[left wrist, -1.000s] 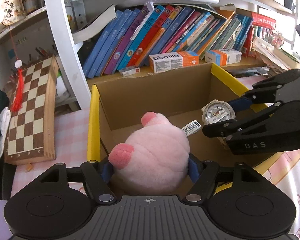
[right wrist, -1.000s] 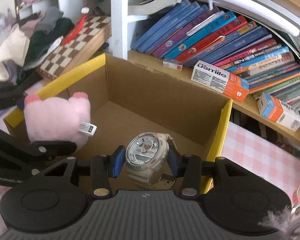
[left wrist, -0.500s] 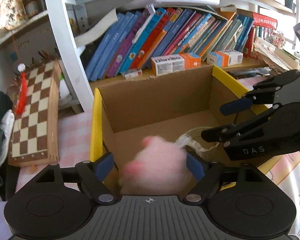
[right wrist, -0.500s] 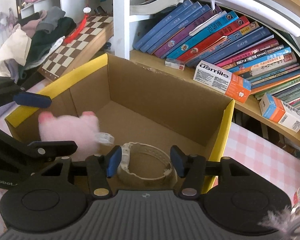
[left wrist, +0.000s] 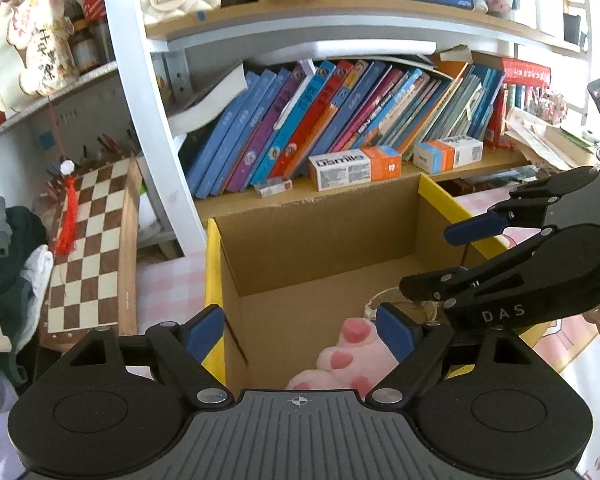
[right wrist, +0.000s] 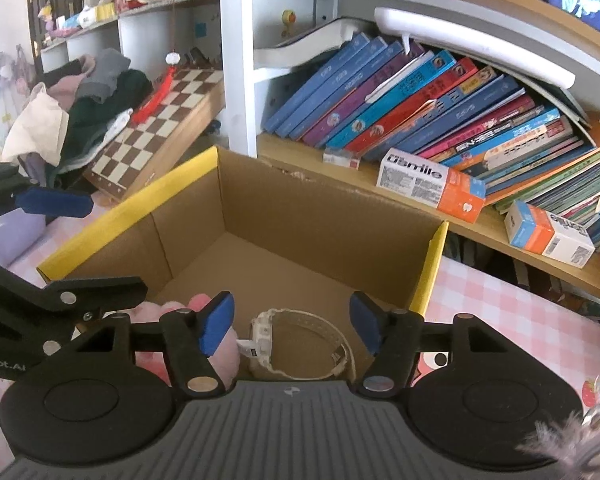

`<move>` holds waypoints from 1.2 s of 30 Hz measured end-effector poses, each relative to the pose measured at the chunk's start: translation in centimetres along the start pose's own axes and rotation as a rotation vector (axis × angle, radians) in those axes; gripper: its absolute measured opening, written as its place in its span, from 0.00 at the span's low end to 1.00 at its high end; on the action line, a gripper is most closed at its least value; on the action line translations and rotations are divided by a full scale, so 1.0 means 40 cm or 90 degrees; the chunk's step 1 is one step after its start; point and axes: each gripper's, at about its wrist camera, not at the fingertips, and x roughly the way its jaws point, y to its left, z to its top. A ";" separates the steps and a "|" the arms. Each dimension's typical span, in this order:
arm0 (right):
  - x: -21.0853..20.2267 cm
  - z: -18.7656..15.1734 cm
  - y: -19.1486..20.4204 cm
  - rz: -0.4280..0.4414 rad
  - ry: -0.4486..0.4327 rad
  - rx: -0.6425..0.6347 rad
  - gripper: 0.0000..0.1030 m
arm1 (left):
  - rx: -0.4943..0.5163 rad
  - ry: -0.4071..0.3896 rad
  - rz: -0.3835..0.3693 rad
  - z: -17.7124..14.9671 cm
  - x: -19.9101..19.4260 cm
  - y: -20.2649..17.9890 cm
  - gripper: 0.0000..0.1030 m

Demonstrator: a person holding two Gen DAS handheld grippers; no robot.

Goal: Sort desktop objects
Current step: 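Withdraw both tools from the yellow box back over the desk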

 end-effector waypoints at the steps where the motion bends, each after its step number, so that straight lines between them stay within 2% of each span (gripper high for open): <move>1: -0.006 0.000 -0.001 -0.001 -0.003 0.002 0.62 | 0.001 -0.002 0.001 0.000 -0.007 -0.001 0.83; 14: -0.100 -0.009 0.001 -0.021 -0.042 0.025 0.65 | -0.006 -0.026 0.015 -0.028 -0.091 -0.011 0.87; 17: -0.129 -0.017 0.010 -0.034 -0.053 0.028 0.68 | -0.003 -0.036 0.013 -0.036 -0.112 -0.012 0.87; 36: -0.279 -0.112 0.136 -0.118 -0.052 0.070 0.73 | 0.002 -0.073 -0.034 -0.118 -0.249 0.043 0.89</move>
